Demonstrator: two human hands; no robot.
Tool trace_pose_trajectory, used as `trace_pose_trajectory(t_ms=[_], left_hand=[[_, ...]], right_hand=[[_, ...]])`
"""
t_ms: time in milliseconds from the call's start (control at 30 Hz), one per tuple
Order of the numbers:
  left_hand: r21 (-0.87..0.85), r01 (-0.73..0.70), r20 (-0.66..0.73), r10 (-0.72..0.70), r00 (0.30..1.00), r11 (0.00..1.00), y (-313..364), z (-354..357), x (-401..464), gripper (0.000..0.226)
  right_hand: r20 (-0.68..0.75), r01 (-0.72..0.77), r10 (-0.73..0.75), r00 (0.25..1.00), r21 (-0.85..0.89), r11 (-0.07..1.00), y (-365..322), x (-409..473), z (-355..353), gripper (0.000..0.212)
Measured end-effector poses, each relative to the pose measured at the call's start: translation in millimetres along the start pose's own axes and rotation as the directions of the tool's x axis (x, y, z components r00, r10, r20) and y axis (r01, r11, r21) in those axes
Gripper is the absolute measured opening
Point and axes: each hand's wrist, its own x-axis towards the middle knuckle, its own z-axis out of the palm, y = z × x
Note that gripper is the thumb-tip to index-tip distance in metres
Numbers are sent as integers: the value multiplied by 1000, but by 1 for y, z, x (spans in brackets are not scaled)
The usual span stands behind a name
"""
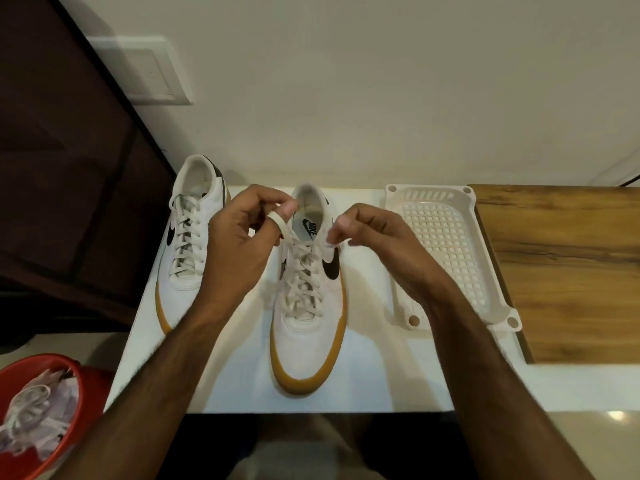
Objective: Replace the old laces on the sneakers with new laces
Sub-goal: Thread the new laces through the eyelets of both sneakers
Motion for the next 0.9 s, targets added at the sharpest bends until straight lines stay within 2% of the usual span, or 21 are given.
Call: trace_pose_trajectory(t_ms=[67, 133, 200, 267, 333, 367, 400, 467, 567, 667, 733, 767, 833, 900], left_hand=[[28, -72, -10, 72, 997, 997, 12, 1, -1, 3], [64, -121, -32, 123, 992, 991, 20, 3, -1, 5], [128, -160, -38, 166, 985, 979, 23, 2, 1, 9], [180, -193, -16, 199, 980, 965, 22, -3, 2, 9], [205, -184, -12, 190, 982, 961, 14, -13, 5, 10], [215, -156, -21, 165, 986, 964, 6, -20, 7, 12], [217, -112, -25, 120, 992, 970, -3, -28, 8, 14], [177, -5, 35, -1, 999, 984, -20, -43, 10, 21], [112, 119, 247, -144, 958, 987, -32, -54, 6, 37], [188, 139, 407, -206, 890, 972, -32, -44, 0, 18], [227, 148, 439, -237, 867, 962, -30, -35, -3, 13], [240, 139, 428, -233, 873, 961, -30, -32, -4, 15], [241, 94, 365, -180, 913, 966, -28, -29, -4, 18], [234, 45, 300, -117, 947, 971, -25, -26, -3, 19]], right_hand=[[167, 4, -4, 986, -1, 1000, -7, -3, 14, 22], [336, -9, 7, 942, 6, 1000, -13, -5, 31, 11], [417, -6, -8, 909, 32, 999, -16, -6, 45, 5], [445, 12, -47, 894, 81, 997, -17, -6, 44, 9], [378, 37, -100, 920, 170, 985, -17, -6, 27, 21], [295, 38, -119, 948, 270, 962, -16, -5, 15, 27], [185, 32, -115, 976, 397, 917, -14, -4, 3, 33], [-35, 34, -14, 999, 655, 755, -6, -1, -18, 38], [-237, 103, 191, 953, 842, 529, 12, 4, -34, 35], [-288, 133, 307, 907, 888, 440, 23, 8, -36, 36], [-245, 9, 372, 895, 845, 535, 24, 9, -30, 32], [-223, -92, 387, 895, 756, 648, 23, 8, -27, 29], [-204, -223, 313, 928, 370, 902, 18, 3, -19, 23], [-74, -159, 161, 984, 33, 987, 6, -2, -5, 21]])
